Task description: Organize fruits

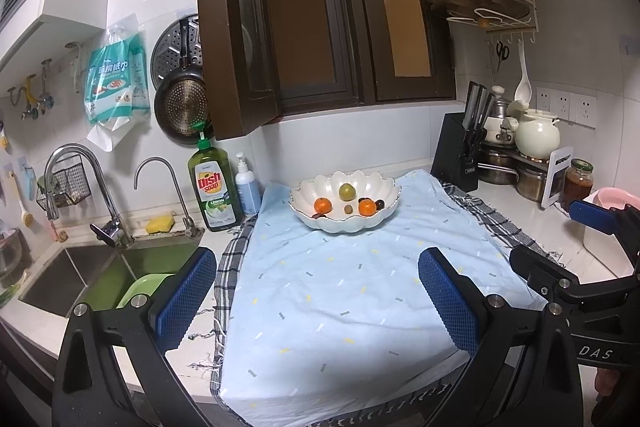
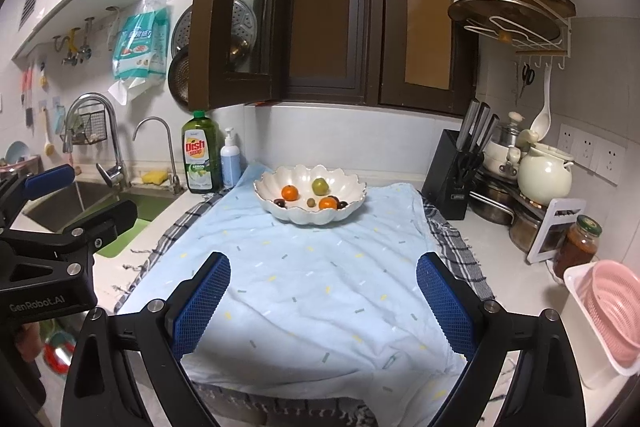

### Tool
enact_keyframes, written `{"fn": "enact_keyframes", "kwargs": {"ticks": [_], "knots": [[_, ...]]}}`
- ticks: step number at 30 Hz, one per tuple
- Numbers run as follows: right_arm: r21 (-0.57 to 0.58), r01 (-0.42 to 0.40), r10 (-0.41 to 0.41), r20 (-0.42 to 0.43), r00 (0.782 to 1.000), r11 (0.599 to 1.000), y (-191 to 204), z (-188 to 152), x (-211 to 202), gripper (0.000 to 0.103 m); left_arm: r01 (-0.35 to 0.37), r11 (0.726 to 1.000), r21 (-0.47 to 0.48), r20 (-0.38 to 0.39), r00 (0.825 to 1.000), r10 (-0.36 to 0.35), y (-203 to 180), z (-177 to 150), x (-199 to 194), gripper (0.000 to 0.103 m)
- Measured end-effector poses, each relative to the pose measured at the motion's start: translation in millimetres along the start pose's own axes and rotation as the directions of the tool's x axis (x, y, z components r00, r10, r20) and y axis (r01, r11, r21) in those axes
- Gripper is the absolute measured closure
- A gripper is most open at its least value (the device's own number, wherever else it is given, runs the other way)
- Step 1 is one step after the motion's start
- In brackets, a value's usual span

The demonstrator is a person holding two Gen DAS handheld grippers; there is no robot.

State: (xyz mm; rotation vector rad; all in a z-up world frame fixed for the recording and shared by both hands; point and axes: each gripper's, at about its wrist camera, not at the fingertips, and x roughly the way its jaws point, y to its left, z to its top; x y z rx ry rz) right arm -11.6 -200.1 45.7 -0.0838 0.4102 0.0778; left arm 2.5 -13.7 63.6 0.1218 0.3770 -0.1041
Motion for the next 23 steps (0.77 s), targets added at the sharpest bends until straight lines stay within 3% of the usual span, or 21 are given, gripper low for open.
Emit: {"fn": "enact_keyframes", "kwargs": {"ticks": [23], "knots": [[0.001, 0.006, -0.006, 0.005, 1.000, 1.000, -4.2, 0.0, -2.7, 0.008, -0.004, 1.000, 0.000, -0.009, 1.000, 0.004, -4.8, -0.2, -1.4, 0.000]]}}
